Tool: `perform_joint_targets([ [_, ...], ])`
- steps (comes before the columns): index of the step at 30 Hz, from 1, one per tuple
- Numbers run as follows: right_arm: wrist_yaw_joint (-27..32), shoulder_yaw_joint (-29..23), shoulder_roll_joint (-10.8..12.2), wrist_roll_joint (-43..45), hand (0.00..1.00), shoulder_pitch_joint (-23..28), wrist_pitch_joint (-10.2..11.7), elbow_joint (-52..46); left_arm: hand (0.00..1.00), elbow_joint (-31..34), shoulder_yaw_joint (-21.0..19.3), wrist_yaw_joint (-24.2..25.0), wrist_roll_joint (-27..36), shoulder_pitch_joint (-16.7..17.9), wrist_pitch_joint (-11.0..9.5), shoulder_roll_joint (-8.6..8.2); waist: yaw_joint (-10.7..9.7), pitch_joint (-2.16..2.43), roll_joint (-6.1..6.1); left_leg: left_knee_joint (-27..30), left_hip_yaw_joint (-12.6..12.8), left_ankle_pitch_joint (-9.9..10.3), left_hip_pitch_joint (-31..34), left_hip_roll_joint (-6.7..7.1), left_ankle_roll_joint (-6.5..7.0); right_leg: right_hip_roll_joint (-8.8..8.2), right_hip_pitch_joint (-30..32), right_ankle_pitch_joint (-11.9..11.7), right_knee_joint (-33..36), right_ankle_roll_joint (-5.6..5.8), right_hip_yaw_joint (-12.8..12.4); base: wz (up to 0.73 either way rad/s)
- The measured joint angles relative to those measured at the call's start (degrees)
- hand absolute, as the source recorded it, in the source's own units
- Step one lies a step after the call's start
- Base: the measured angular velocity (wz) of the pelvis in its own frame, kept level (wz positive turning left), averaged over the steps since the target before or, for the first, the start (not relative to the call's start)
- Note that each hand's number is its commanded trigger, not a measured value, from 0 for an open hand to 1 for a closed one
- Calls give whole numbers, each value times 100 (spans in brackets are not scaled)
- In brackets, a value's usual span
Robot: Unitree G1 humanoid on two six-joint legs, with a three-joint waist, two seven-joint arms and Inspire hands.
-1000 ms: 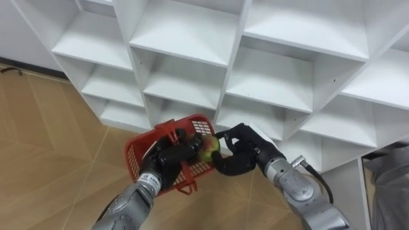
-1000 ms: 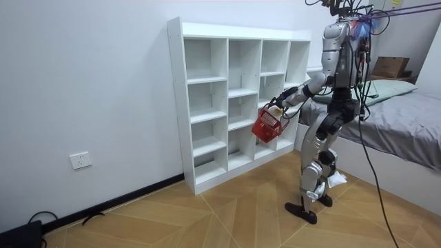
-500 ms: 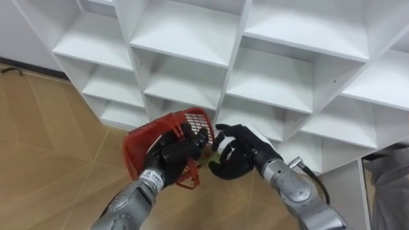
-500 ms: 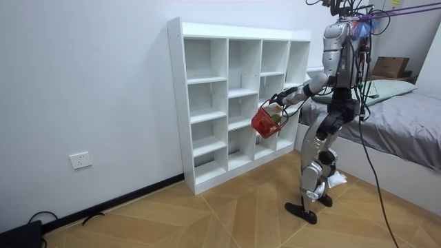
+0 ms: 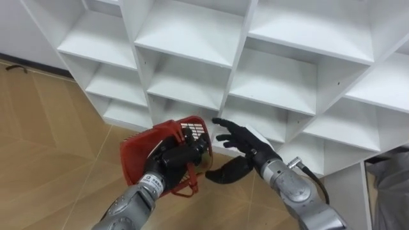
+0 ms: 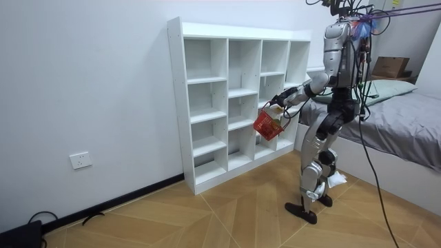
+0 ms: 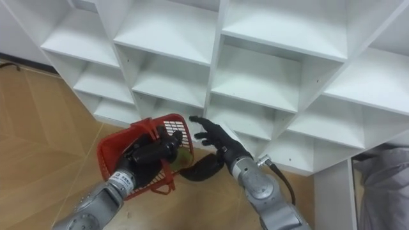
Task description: Collect fruits from the closet
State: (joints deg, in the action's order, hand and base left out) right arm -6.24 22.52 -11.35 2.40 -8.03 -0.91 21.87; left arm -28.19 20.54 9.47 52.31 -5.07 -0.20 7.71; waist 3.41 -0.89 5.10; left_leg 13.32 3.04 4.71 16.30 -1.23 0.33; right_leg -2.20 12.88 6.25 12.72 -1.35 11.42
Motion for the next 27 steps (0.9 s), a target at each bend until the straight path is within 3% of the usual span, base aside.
perform_joint_targets([
  [5, -16, -2, 0, 15, 0, 0, -3, -2, 100, 7, -3, 0, -2, 1, 0, 1, 0, 1, 50, 7, -2, 4, 0, 0, -4, 2, -5, 1, -6, 1, -2, 0],
  [18, -17, -44, -9, 34, 0, 0, -41, -9, 100, 14, -18, 1, -13, 4, 0, 3, -3, -2, 45, 3, -5, 7, -24, -1, -7, 7, -35, 1, -13, 0, -7, 0],
  [23, 91, -349, -68, -161, 0, 383, -41, -385, 100, 64, -66, 1, -16, 381, 8, 248, -51, -9, 26, -98, -11, 43, -344, 11, -22, 12, -355, 57, -107, 23, 0, 0],
  [27, 282, -596, -69, -228, 0, 525, -39, -494, 100, 43, -295, -1, -28, 679, 24, 345, -131, -9, -46, -118, 13, 88, -494, 15, -23, 11, -489, 89, -110, 32, -33, -5],
])
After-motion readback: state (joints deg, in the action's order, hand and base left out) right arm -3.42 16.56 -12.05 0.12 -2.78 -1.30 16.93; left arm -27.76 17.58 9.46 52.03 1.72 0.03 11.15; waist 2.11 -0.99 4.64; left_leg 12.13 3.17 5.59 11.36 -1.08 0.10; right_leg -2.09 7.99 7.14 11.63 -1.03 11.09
